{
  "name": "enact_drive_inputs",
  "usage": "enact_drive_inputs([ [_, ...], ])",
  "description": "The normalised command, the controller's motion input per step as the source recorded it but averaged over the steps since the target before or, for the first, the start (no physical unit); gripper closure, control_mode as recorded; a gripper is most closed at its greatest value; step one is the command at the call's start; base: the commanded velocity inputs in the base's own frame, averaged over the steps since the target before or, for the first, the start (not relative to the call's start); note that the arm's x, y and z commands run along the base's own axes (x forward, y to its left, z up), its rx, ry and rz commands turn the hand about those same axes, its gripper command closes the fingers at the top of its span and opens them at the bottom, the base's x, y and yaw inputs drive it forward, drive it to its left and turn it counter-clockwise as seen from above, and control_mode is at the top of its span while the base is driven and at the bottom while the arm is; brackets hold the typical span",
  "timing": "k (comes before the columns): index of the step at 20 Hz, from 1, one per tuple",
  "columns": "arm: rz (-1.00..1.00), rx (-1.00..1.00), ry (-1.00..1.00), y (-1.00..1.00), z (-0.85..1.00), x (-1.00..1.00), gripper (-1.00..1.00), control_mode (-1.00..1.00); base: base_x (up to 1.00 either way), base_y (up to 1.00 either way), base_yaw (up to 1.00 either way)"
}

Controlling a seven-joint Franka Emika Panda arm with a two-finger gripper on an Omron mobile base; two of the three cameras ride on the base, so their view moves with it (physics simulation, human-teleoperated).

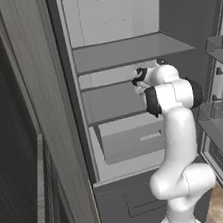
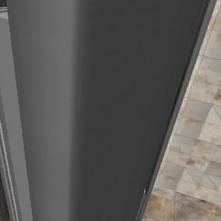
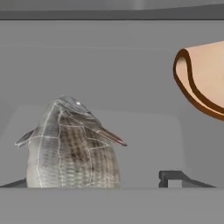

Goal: Take the fish out of the fridge, briefly rinse it in the sink, and place it on the tray next to the sink.

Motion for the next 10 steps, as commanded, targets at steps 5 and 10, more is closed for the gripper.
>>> enact_drive_inputs([
  [5, 0.0, -0.04, 0.0, 0.09, -0.06, -0.13, 1.0, -1.0, 0.0, 0.0, 0.0],
  [10, 0.03, -0.05, 0.0, 0.27, -0.13, -0.85, 1.0, -1.0, 0.0, 0.0, 0.0],
])
